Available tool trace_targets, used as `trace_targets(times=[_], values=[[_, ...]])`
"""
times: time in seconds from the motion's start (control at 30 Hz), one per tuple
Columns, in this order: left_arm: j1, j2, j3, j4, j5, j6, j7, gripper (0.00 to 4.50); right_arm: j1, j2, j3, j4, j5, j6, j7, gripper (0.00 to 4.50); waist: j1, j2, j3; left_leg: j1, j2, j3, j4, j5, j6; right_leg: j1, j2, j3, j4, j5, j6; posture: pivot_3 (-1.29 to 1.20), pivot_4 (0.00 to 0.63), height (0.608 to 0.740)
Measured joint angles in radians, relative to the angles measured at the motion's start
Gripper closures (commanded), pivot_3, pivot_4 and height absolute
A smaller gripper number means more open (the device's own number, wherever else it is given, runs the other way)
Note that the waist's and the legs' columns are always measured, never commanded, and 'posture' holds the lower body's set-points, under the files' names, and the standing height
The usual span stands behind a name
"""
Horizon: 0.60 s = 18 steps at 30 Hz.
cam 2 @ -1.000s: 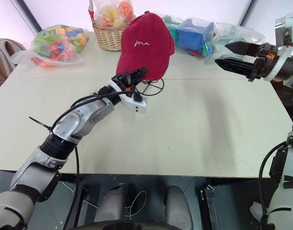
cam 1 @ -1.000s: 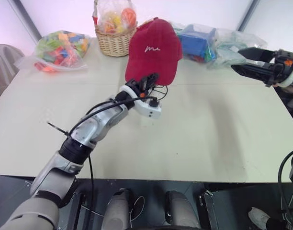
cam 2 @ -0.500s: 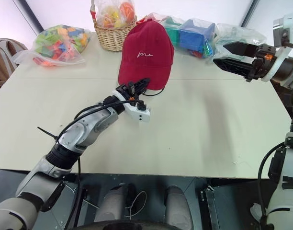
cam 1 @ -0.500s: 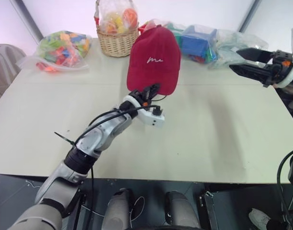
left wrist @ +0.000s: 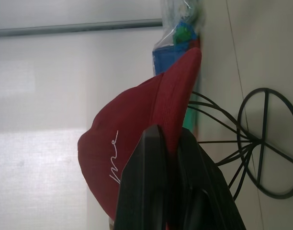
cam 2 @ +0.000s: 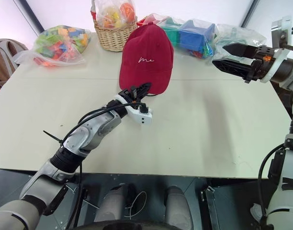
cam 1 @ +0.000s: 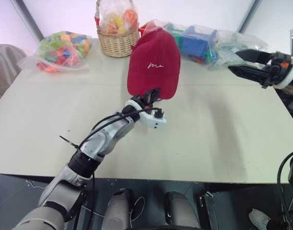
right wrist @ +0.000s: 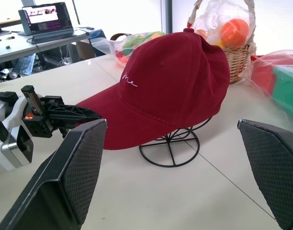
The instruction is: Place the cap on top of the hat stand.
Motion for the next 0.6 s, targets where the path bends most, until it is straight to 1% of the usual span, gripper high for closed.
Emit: trace_targets(times=[0.27, 0.3, 0.37, 0.43, 0.53, 0.57, 0.6], values=[[0.000, -0.006, 0.000, 0.006, -0.003, 0.001, 0.013, 4.45, 0.000, 0.005, 0.000, 0.000, 0.005, 0.000, -0.006, 0.00, 0.000, 0.000, 0.000, 0.000, 0.000, 0.000, 0.000, 0.000, 0.000, 0.000, 0.000, 0.000, 0.000, 0.000, 0.000, 0.00, 0.150, 0.740], [0.000, -0.005, 0.000, 0.008, -0.005, 0.000, 0.017, 3.74, 0.000, 0.007, 0.000, 0.000, 0.005, -0.001, -0.006, 0.00, 0.000, 0.000, 0.000, 0.000, 0.000, 0.000, 0.000, 0.000, 0.000, 0.000, 0.000, 0.000, 0.000, 0.000, 0.000, 0.00, 0.150, 0.740], [0.011, -0.004, -0.002, 0.029, -0.013, -0.001, 0.018, 2.90, 0.000, 0.013, 0.000, 0.000, 0.005, -0.002, -0.006, 0.00, 0.000, 0.000, 0.000, 0.000, 0.000, 0.000, 0.000, 0.000, 0.000, 0.000, 0.000, 0.000, 0.000, 0.000, 0.000, 0.00, 0.150, 0.740], [0.020, -0.003, -0.005, 0.054, -0.014, -0.001, 0.019, 1.80, 0.000, 0.014, 0.000, 0.000, 0.005, -0.002, -0.006, 0.00, -0.001, 0.000, 0.000, 0.000, 0.000, 0.000, 0.000, 0.000, 0.000, 0.000, 0.000, 0.000, 0.000, 0.000, 0.000, 0.00, 0.150, 0.740], [0.019, 0.002, -0.005, 0.056, -0.014, -0.001, 0.026, 0.33, 0.000, 0.015, 0.000, 0.000, 0.005, -0.003, -0.006, 0.00, -0.001, 0.000, 0.000, 0.000, 0.000, 0.000, 0.000, 0.000, 0.000, 0.000, 0.000, 0.000, 0.000, 0.000, 0.000, 0.00, 0.150, 0.740], [0.019, 0.003, -0.005, 0.056, -0.014, -0.001, 0.030, 0.01, 0.000, 0.016, 0.000, 0.000, 0.005, -0.003, -0.006, 0.00, -0.001, 0.000, 0.000, 0.000, 0.000, 0.000, 0.000, 0.000, 0.000, 0.000, 0.000, 0.000, 0.000, 0.000, 0.000, 0.00, 0.150, 0.740], [0.019, 0.004, -0.005, 0.056, -0.014, -0.001, 0.035, 0.01, 0.000, 0.016, 0.000, 0.000, 0.005, -0.003, -0.006, 0.00, -0.001, 0.000, 0.000, 0.000, 0.000, 0.000, 0.000, 0.000, 0.000, 0.000, 0.000, 0.000, 0.000, 0.000, 0.000, 0.00, 0.150, 0.740]])
